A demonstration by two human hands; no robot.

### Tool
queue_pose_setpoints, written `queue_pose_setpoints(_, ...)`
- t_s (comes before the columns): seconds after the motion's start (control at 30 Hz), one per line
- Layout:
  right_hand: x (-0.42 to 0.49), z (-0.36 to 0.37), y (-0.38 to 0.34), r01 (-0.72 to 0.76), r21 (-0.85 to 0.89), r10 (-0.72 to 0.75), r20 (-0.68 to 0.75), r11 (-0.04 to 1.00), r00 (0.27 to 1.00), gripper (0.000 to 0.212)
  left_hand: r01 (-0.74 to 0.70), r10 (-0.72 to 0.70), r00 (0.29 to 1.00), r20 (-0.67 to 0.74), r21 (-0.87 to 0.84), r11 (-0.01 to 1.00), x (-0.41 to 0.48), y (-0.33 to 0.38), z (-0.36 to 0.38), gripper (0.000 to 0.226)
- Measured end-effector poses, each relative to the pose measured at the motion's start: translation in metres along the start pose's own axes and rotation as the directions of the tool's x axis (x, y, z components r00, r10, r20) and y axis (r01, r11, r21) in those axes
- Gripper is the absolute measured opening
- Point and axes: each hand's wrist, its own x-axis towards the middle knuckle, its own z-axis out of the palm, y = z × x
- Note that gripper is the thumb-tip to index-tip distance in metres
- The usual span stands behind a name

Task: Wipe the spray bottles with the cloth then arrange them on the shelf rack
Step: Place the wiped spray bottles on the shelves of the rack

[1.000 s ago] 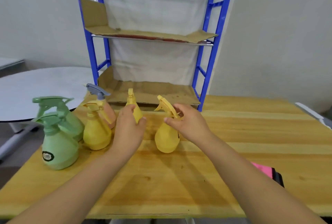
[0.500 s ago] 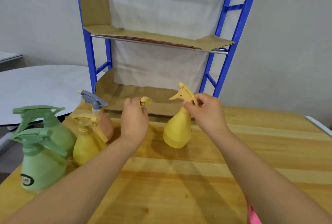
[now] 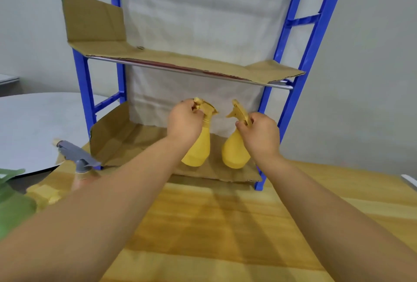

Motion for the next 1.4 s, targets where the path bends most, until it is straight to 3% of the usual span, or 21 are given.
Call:
queue_pose_setpoints(0.13,0.022,0.015,0.013,0.024,-0.064,-0.022,0.019,0.998,1.000,0.029,0.049,-0.046,0.998,0.043,-0.073,0.996,0.025,-0.012,0.027,0.014)
queue_pose_setpoints(0.43,0.034,0.037,0.029,0.107,-0.205,-0.097,0.058,0.973,0.994,0.025,0.076,-0.083,0.994,-0.065,-0.110,0.991,0.031,-0.023,0.076,0.021)
queue_pose_setpoints(0.67,0.032,0.025,0.028,0.086,-0.244,-0.049,0.154,0.966,0.987,0.022,0.139,-0.140,0.988,-0.059,-0.026,0.990,0.024,-0.014,0.070,0.022)
queue_pose_setpoints(0.87,0.002,0.004,0.018,0.095,-0.211,-0.058,0.175,0.973,0.983,0.028,0.204,-0.204,0.979,0.012,-0.009,0.979,0.004,-0.009,0.042,0.058)
queue_pose_setpoints(0.97,-0.016,-0.006,0.007,0.095,-0.187,-0.065,0.160,0.978,0.985,0.035,0.242,-0.240,0.970,0.031,-0.058,0.969,-0.016,-0.001,0.020,0.065)
queue_pose_setpoints(1.17,-0.060,-0.005,-0.041,0.120,-0.031,-0.108,0.250,0.992,0.962,0.040,0.194,-0.185,0.981,0.064,-0.224,0.955,-0.078,0.016,-0.050,0.061)
queue_pose_setpoints(1.4,-0.108,0.031,-0.108,0.107,0.170,-0.169,0.403,0.980,0.899,0.037,0.166,-0.161,0.986,0.040,-0.192,0.967,-0.140,0.006,-0.146,0.024)
